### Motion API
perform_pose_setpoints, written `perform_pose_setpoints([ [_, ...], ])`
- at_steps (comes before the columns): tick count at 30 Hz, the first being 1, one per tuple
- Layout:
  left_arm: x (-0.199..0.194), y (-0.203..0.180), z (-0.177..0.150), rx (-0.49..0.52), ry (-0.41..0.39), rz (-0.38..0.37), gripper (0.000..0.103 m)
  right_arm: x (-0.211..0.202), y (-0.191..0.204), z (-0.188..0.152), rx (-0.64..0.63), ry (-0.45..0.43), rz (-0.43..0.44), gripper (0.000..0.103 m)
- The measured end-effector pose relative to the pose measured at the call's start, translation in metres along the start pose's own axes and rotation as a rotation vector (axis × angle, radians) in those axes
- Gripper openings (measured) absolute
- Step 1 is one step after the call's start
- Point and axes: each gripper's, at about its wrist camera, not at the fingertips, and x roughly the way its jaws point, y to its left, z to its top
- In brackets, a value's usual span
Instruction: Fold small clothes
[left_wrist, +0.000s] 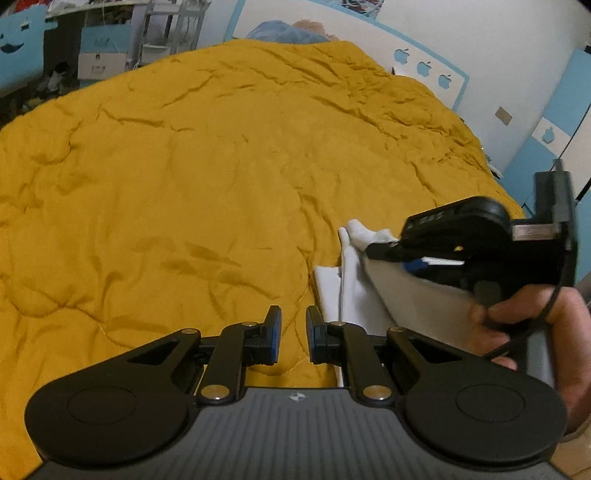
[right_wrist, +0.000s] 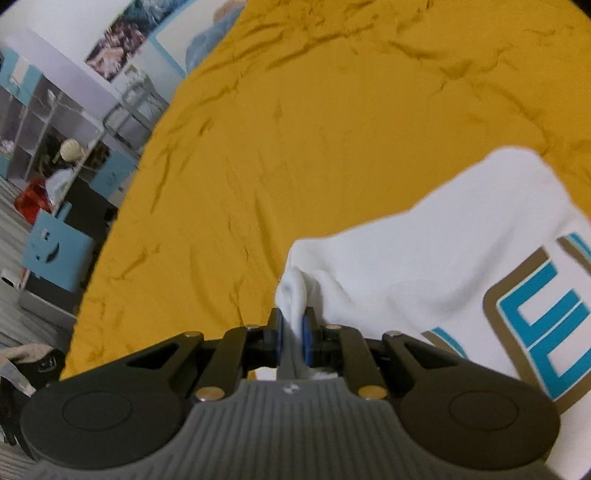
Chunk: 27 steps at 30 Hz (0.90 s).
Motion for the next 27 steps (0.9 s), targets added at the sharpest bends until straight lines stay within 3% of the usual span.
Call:
perform_pose_setpoints([
  [4, -0.001, 0.001, -0.004, -0.013, 0.013, 0.0, 0.015, 0.014, 0.001, -0.004, -0.044, 0.059, -0.029, 0.011],
  [7, -0.014, -0.001, -0.005, -0.032, -0.004, -0.025, 0.02, -0.003, 0.013, -0.005, -0.092, 0.067, -0.02, 0.018],
  [13, -0.05, -0.006, -0.017, -0.107, -0.05, -0.164, 0.041, -0.101, 0.029, -0.028, -0.205, -0.006, 0.175, 0.021],
  [16, -0.058, -0.006, -0.031, -0.162, -0.046, -0.239, 0.052, -0.151, 0.016, -0.043, -0.272, -0.077, 0.204, 0.025],
  [19, -0.056, -0.001, -0.051, -0.23, -0.022, -0.312, 0.068, -0.187, -0.015, -0.059, -0.317, -0.127, 0.164, 0.029],
  [23, -0.041, 0.013, -0.078, -0.356, 0.039, -0.332, 0.069, -0.215, -0.076, -0.086, -0.337, -0.135, 0.055, 0.032],
  [27, -0.036, 0.017, -0.09, -0.4, 0.05, -0.317, 0.07, -0.226, -0.127, -0.118, -0.374, -0.129, -0.083, 0.034],
])
